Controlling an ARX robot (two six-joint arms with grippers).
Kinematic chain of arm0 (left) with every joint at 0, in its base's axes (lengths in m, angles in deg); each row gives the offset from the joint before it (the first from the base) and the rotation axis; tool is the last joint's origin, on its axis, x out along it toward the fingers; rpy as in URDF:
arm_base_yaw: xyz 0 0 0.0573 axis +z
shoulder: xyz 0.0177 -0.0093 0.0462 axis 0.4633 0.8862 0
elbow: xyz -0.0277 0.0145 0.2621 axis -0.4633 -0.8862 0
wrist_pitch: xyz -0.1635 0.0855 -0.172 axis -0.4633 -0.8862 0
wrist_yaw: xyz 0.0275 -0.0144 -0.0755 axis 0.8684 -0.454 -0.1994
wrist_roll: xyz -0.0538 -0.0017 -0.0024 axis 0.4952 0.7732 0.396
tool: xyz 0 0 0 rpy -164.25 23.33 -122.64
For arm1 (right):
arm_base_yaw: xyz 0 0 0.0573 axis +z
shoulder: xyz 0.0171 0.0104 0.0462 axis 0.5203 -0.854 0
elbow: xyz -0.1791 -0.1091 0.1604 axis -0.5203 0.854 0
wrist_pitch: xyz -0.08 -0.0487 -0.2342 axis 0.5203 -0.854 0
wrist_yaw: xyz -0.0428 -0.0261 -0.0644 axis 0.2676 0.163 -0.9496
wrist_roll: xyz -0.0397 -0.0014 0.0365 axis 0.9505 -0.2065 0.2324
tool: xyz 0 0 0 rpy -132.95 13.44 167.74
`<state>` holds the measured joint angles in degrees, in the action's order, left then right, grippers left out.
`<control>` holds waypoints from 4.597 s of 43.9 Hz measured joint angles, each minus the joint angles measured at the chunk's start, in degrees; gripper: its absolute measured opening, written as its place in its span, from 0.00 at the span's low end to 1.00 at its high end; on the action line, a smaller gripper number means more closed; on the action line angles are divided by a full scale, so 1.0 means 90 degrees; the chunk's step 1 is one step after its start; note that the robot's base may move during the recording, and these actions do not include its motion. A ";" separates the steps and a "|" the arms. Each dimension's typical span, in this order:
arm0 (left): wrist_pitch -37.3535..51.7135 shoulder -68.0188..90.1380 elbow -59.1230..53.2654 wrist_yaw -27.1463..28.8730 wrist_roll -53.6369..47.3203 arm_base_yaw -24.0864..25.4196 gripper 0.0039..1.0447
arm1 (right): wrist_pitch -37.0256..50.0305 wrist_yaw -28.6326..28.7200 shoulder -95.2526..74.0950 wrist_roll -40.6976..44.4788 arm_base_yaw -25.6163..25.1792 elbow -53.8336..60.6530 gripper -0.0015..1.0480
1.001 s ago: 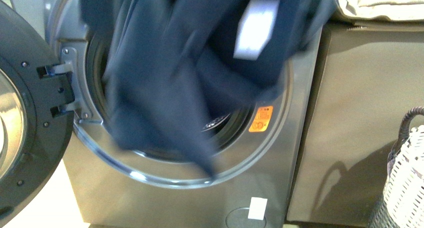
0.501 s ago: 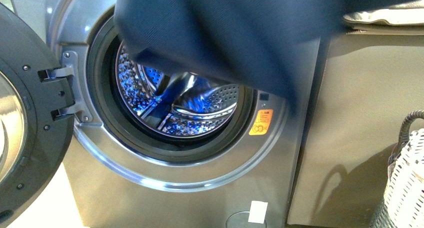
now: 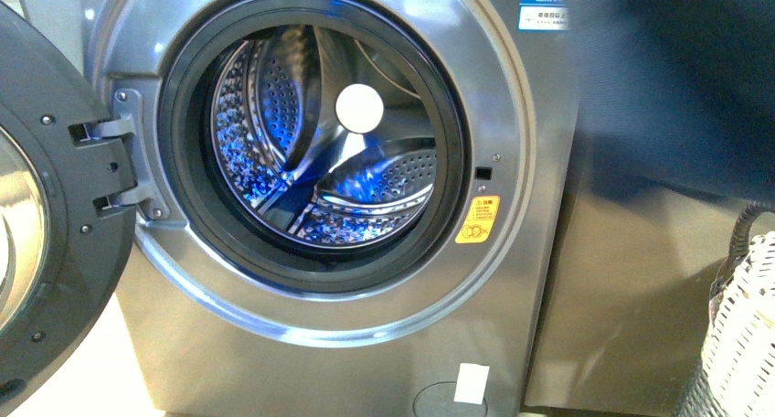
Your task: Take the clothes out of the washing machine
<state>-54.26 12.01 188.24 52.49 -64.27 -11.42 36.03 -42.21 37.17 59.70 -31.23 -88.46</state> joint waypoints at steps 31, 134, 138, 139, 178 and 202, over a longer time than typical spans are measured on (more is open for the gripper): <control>0.0000 0.0002 0.0036 0.0012 -0.0002 0.0007 0.04 | 0.4813 0.4544 -0.2339 -0.3869 -0.1778 -0.1503 0.93; 0.0005 0.0002 0.0073 0.0034 -0.0005 0.0019 0.68 | 0.5163 0.2361 -0.8060 -0.2567 0.0440 -0.6266 0.09; 0.0005 0.0002 0.0078 0.0027 -0.0005 0.0019 0.80 | 0.5122 0.2414 -0.7936 -0.2664 0.0102 -0.6336 0.09; 0.0005 0.0002 0.0078 0.0027 -0.0005 0.0019 0.84 | 0.5122 0.2441 -0.7900 -0.2691 -0.0007 -0.6353 0.09; -0.1656 -0.0617 -0.0520 0.3677 0.0148 -0.0124 0.76 | 0.3927 0.3276 -0.8272 -0.1137 -0.3446 -0.4704 0.09; 0.1545 -0.5598 -0.9381 0.3589 0.0284 0.2062 0.03 | 0.4668 0.2868 -1.0270 -0.0469 -0.3626 -0.3990 0.12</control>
<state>-40.36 -38.37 103.81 84.80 -61.72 7.13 78.04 -16.40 -55.27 55.48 -63.86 -124.37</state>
